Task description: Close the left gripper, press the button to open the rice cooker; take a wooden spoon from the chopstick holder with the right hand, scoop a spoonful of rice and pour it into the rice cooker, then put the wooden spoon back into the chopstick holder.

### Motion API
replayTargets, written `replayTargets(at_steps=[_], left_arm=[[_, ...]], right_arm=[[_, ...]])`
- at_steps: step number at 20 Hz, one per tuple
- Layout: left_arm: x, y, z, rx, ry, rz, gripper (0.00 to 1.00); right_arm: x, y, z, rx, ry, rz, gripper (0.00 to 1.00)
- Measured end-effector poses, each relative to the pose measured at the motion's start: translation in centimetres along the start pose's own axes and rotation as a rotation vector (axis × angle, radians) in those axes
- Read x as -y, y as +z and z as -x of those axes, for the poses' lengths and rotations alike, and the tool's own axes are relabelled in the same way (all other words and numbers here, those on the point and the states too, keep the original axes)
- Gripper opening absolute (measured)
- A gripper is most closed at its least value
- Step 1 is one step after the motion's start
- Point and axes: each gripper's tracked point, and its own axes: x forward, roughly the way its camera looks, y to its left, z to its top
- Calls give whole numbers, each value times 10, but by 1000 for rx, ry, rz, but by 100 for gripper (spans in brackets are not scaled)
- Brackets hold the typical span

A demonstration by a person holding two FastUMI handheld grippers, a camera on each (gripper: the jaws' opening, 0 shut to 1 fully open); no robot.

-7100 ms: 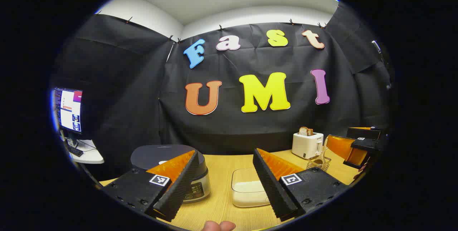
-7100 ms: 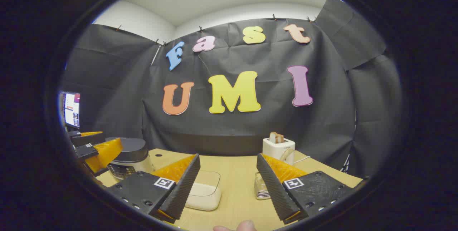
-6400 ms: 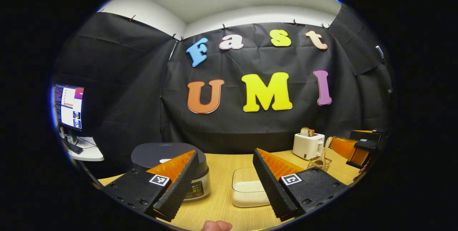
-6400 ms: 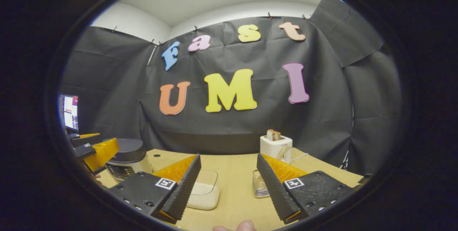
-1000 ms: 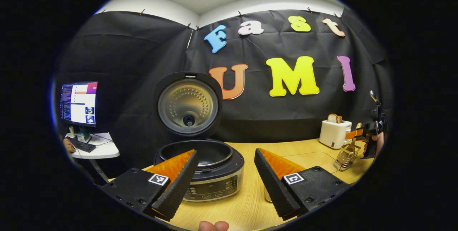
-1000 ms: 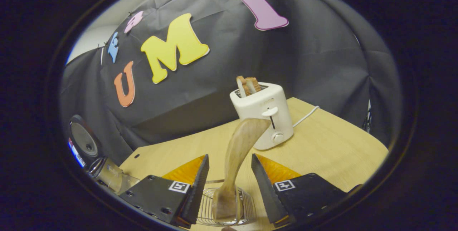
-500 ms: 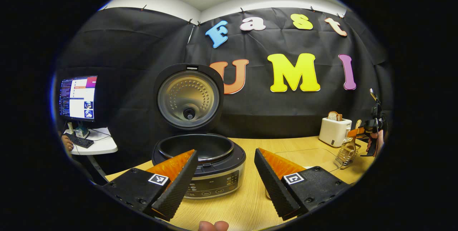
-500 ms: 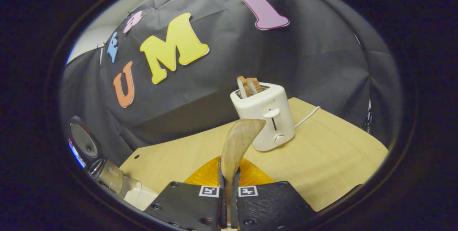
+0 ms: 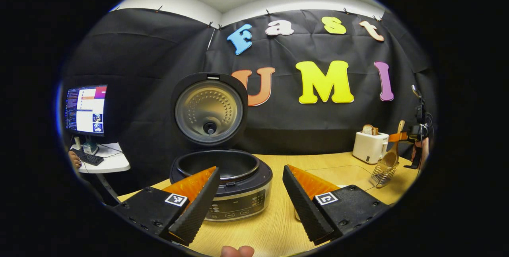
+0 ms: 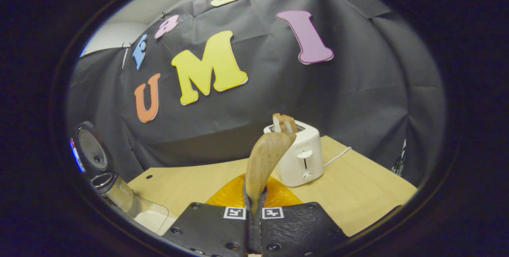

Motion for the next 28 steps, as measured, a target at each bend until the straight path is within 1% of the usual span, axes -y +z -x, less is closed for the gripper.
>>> replayTargets(at_steps=[1,3,5,6,7,9,12,14,16,17,19,20,22,26,28], left_arm=[[1,2,1,5,-5,-2,100],[1,8,4,18,-10,-6,100],[0,11,6,28,-14,-4,100],[-1,13,7,31,-17,-3,100],[-1,15,9,33,-20,-3,100],[-5,18,9,39,-20,-7,100],[-10,21,12,41,-22,-10,100],[-17,22,14,42,-15,-15,100],[-26,22,14,49,5,-24,100],[-31,21,13,44,21,-21,100],[-31,20,13,38,7,2,100],[-32,21,14,37,0,13,100],[-36,23,15,40,-7,26,100],[-42,28,18,49,-11,32,100],[-44,33,21,63,-10,37,100]], right_arm=[[-2,8,6,22,-10,18,0],[-10,26,17,67,-21,47,0],[-30,45,27,108,-8,72,0],[-46,53,34,126,10,79,2],[-65,61,40,140,37,85,0],[-105,67,50,146,102,98,0],[-170,48,52,103,200,124,0],[-205,19,48,48,239,164,0],[-227,-16,44,-18,257,208,0],[-233,-31,42,-47,254,235,0],[-239,-54,36,-87,229,288,0],[-238,-62,33,-104,204,316,0],[-235,-78,27,-138,156,369,0],[-233,-106,22,-212,102,467,0],[-229,-115,22,-229,72,485,0]])
